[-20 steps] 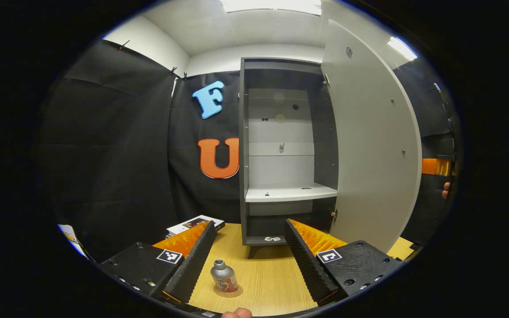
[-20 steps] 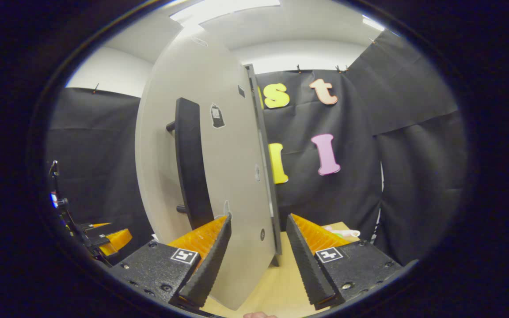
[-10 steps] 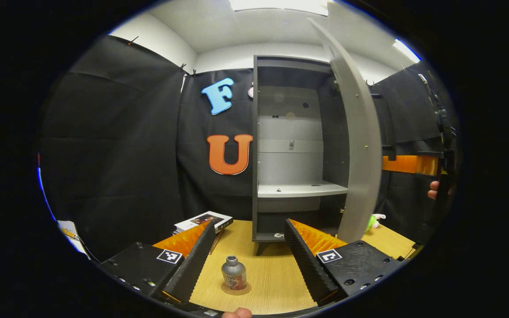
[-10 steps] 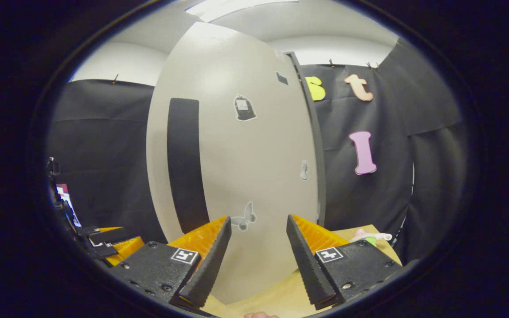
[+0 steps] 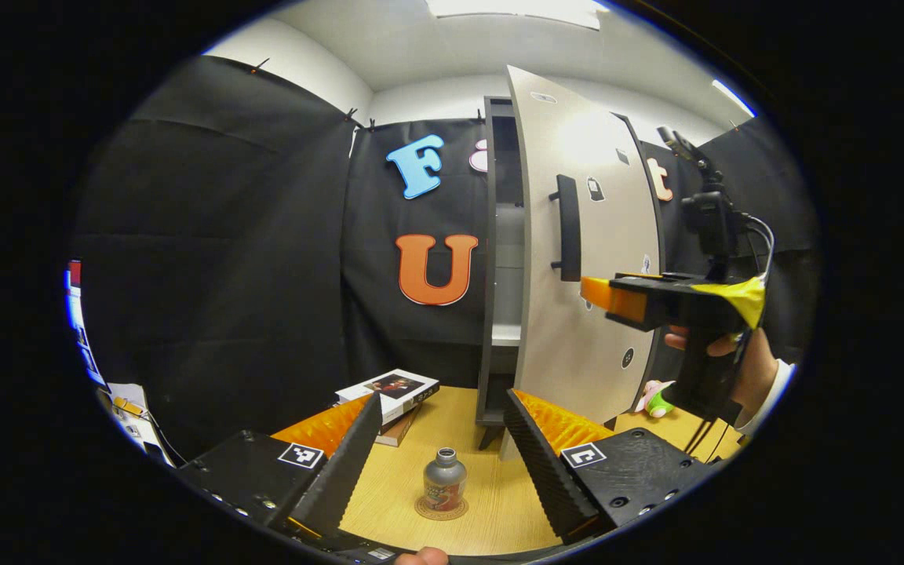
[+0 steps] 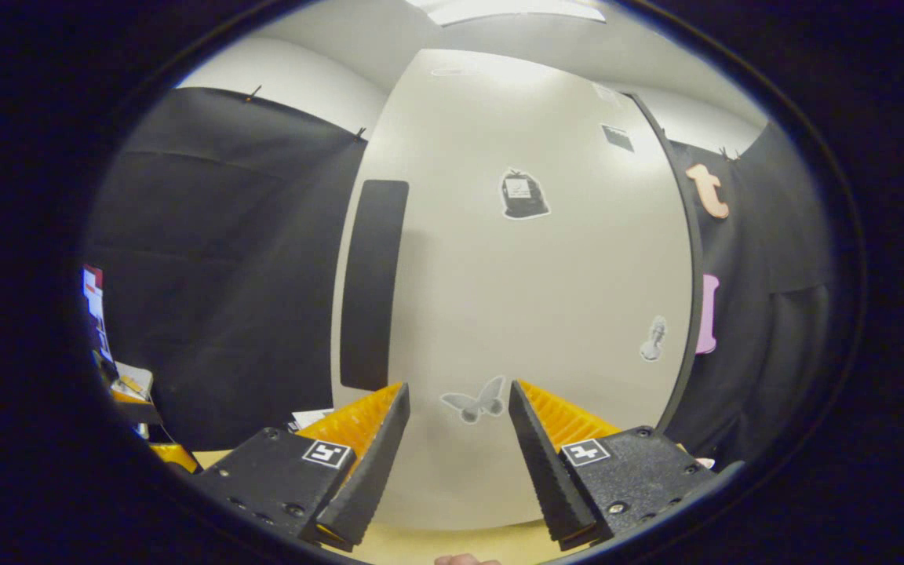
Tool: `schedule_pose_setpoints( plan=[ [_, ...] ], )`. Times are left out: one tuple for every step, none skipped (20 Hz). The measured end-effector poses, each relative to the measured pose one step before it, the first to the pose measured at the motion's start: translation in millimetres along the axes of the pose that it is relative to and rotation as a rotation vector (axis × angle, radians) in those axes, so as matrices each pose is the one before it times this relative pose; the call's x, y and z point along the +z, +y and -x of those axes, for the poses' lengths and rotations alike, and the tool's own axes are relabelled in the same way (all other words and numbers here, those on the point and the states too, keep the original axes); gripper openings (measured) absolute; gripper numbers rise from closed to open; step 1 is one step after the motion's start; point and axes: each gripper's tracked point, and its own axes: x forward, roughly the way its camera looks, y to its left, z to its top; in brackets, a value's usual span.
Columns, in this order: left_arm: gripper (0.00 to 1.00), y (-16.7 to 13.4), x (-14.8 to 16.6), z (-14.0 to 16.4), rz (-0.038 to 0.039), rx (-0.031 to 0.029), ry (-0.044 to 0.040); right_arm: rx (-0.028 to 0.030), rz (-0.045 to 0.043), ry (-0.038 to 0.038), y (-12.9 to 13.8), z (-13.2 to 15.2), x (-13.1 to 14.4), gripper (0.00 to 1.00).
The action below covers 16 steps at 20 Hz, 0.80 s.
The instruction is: Open the cabinet door with the right hand, grasp the bottle in the cabinet with the left hand and place it on the coaster, then close the cabinet door with the right hand.
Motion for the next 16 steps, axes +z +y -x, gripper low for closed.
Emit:
schedule_pose_setpoints(
  plan=[
    [0.94, 1.22, 0.32, -0.55, 0.00268, 0.00021, -0.00022, 0.00101, 0.01157, 0.00299, 3.69, -6.9, -6.25, 0.83],
    [0.94, 0.88, -0.11, -0.75, 0.00226, -0.00162, -0.00166, -0.0059, 0.00238, 0.00188, 1.5, -2.22, -4.24, 0.83],
    [0.94, -0.48, -0.52, -1.14, 0.0012, -0.00322, -0.00227, 0.00461, -0.00729, -0.00032, 2.49, 2.23, -2.31, 0.84],
    [0.94, -0.9, 0.26, -0.43, -0.00015, -0.00483, -0.00387, -0.00001, -0.00838, -0.00045, -0.23, 3.42, -1.04, 0.86],
    [0.94, -1.28, -1.04, -1.05, -0.0009, -0.00659, -0.00065, -0.00623, -0.0102, 0.00105, -2.68, 7.74, -1.07, 0.86],
    [0.94, -2.39, -0.91, -1.84, -0.00199, -0.0071, 0.00015, -0.0036, -0.01501, -0.00234, -3.62, 8.17, 1.21, 0.86],
    [0.94, -2.52, 0.5, 0.25, -0.00108, -0.00756, -0.0001, -0.00568, -0.01768, -0.00256, -4.28, 10.19, 1.81, 0.86],
    [0.94, -2.88, 0.52, -1.19, 0.00033, -0.00736, -0.00161, -0.00571, -0.01342, 0.00043, -4.76, 10.27, 2.36, 0.87],
    [0.94, -3.66, 2.08, 0.26, 0.00197, -0.00903, -0.0047, -0.00813, -0.00723, -0.00075, -7.5, 11.1, 2.38, 0.86],
    [0.94, -4.24, 1.8, -1.01, 0.00077, -0.00961, -0.0058, -0.01554, -0.00452, -0.00631, -9.84, 12.16, 4.44, 0.86],
    [0.94, -2.67, 0.5, -1.9, -0.00299, -0.00513, -0.00312, -0.01942, -0.0064, -0.00845, -10.92, 11.85, 4.82, 0.87],
    [0.94, -3.32, 0.67, -0.65, -0.00552, -0.00795, -0.00334, -0.02119, -0.00946, -0.0045, -11.3, 11.92, 5.15, 0.87],
    [0.94, -4.83, 2.18, 0.05, -0.00538, -0.00928, -0.00297, -0.02046, -0.01097, -0.00539, -11.65, 11.64, 5.56, 0.86],
    [0.94, -5.52, -0.32, -0.56, -0.00325, -0.01417, 0.00311, -0.02094, -0.01068, -0.00901, -11.98, 12.47, 7.0, 0.86],
    [0.94, -5.47, -1.35, 0.04, -0.00262, -0.01142, 0.00511, -0.02257, -0.00828, -0.01411, -13.87, 12.79, 7.14, 0.86],
    [0.94, -2.83, 0.04, -0.58, -0.00207, -0.00337, 0.00034, -0.02591, 0.00009, -0.01514, -14.49, 12.1, 5.95, 0.86]
  ],
)
